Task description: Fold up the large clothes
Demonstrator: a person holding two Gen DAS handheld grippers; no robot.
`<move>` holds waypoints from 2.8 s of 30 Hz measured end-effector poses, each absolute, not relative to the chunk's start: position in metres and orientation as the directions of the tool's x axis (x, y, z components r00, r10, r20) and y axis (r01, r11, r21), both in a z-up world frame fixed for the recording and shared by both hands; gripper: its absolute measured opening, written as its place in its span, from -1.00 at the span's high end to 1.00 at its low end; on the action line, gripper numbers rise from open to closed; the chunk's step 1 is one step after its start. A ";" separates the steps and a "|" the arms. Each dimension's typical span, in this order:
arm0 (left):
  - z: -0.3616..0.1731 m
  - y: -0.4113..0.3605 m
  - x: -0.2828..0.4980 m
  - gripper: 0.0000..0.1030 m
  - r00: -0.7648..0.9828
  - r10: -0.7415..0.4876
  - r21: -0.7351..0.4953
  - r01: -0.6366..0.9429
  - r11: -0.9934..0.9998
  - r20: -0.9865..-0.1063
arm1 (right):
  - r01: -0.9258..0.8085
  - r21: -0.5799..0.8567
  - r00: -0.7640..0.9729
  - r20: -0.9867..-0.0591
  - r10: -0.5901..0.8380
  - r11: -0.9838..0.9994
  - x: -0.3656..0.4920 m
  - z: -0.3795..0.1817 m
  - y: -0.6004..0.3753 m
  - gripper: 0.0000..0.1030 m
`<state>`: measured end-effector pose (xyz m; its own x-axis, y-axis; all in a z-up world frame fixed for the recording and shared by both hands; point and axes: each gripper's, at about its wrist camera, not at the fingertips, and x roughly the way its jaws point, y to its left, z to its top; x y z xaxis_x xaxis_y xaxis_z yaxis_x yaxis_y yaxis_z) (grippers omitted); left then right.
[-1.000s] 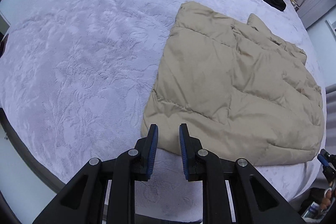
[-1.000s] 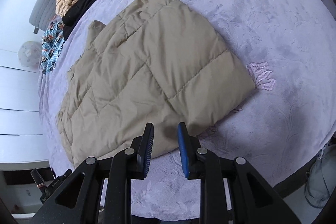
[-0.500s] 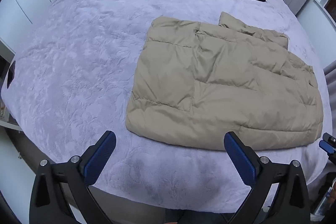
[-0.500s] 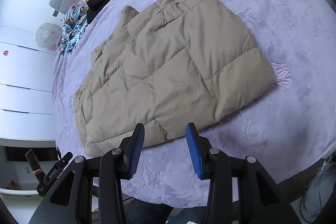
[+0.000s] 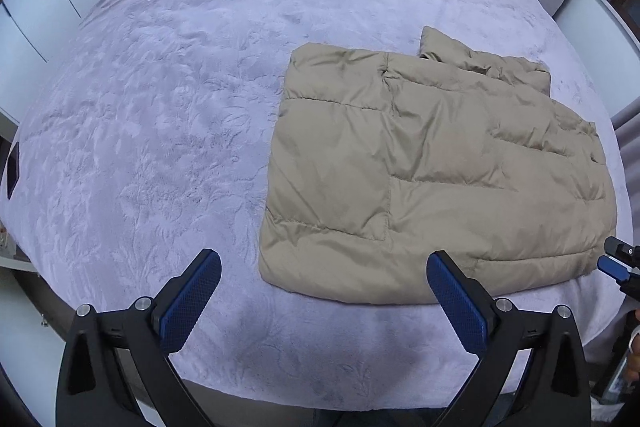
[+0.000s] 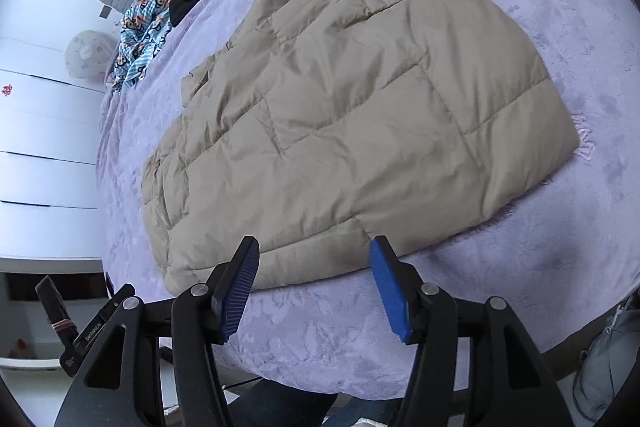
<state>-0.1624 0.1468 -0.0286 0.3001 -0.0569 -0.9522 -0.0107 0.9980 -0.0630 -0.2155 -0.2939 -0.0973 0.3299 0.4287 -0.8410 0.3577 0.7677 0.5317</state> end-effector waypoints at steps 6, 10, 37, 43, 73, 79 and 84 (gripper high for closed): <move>-0.038 0.168 -0.133 -1.00 0.271 -0.087 -0.076 0.051 0.996 -0.959 | 0.338 0.510 0.305 -0.854 0.421 0.791 -0.193 -0.096 -0.241 -0.41; -0.048 0.181 -0.117 -1.00 0.249 -0.118 -0.103 0.074 0.992 -0.961 | 0.346 0.495 0.290 -0.864 0.411 0.797 -0.178 -0.098 -0.217 -0.53; -0.149 0.215 -0.029 -1.00 0.028 -0.513 -0.509 0.086 0.856 -0.858 | 0.331 0.453 0.148 -0.891 0.429 0.828 -0.126 -0.130 -0.183 -0.79; -0.180 0.187 -0.013 -1.00 -0.070 -0.689 -0.693 0.085 0.716 -0.721 | 0.317 0.428 0.126 -0.904 0.409 0.847 -0.121 -0.137 -0.179 -0.80; -0.001 0.002 -0.050 0.46 -0.073 -0.634 -0.632 0.225 0.742 -0.770 | 0.235 0.532 0.242 -0.843 0.481 0.814 -0.055 -0.183 -0.240 0.83; 0.024 -0.088 -0.057 0.13 -0.105 -0.557 -0.560 0.304 0.771 -0.824 | 0.237 0.610 0.235 -0.791 0.564 0.756 -0.062 -0.180 -0.262 0.83; 0.020 -0.158 -0.063 -0.81 -0.241 -0.629 -0.669 0.376 0.642 -0.739 | 0.275 0.639 0.364 -0.761 0.538 0.718 -0.117 -0.142 -0.324 0.73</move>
